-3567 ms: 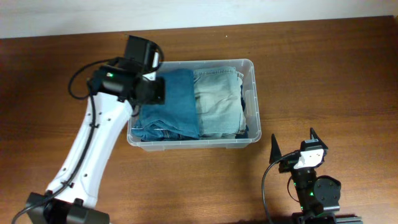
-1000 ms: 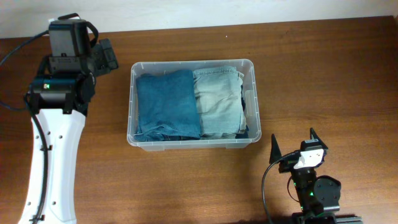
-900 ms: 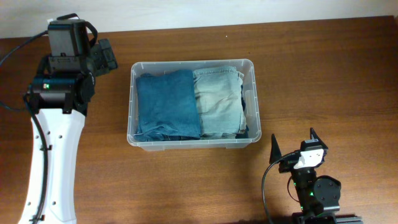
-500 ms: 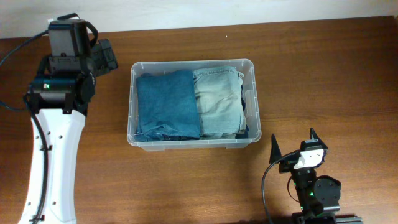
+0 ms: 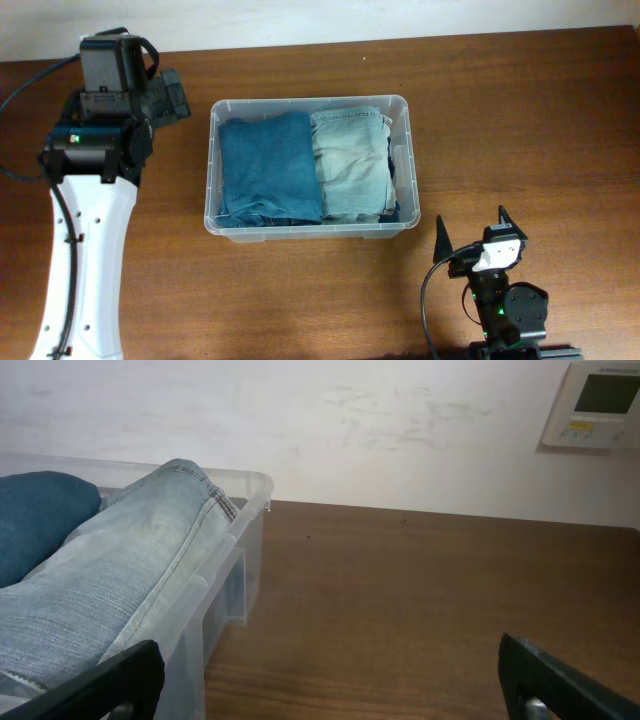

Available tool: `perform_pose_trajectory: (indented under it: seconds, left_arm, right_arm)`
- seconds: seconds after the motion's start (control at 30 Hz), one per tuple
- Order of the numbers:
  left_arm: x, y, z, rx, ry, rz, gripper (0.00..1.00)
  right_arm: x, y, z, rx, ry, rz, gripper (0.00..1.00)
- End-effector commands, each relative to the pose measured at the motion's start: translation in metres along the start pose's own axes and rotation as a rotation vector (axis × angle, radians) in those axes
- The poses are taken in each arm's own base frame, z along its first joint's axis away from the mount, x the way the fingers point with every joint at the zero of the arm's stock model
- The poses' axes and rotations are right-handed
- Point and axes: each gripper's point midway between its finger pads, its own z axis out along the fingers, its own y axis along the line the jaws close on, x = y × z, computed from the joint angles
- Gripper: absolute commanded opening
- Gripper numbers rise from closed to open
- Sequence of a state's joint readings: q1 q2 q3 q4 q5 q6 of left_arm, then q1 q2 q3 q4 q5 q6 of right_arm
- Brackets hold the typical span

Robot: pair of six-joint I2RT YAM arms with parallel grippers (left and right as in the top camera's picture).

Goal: Pack container

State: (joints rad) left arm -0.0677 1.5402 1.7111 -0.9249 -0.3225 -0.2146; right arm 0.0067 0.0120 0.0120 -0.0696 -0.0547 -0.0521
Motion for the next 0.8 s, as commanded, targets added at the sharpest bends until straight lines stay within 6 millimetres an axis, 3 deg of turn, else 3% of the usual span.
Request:
perform_pose_trajectory:
  seconds: [0.0,0.2,0.37,0.6,0.77]
  left_arm:
    - [0.003,0.014,-0.036,0.006,-0.030,-0.013,0.99]
    - [0.029,0.028,-0.084,0.035,-0.056,-0.012,0.99]
    - [0.082,0.047,-0.104,0.036,-0.056,-0.012,0.99]
    - [0.176,0.056,-0.090,0.077,-0.042,-0.009,0.99]
    - [0.213,0.051,-0.065,0.121,-0.117,-0.033,0.99]
  right_arm:
    - [0.002,0.000,0.000,-0.004,-0.001,0.009,0.98]
    - [0.002,0.000,0.000,-0.004,-0.001,0.009,0.98]
    - [0.002,0.000,0.000,-0.004,-0.001,0.009,0.98]
    - [0.001,0.000,0.000,-0.004,-0.001,0.009,0.98]
    - [0.002,0.000,0.000,-0.004,-0.001,0.009,0.98]
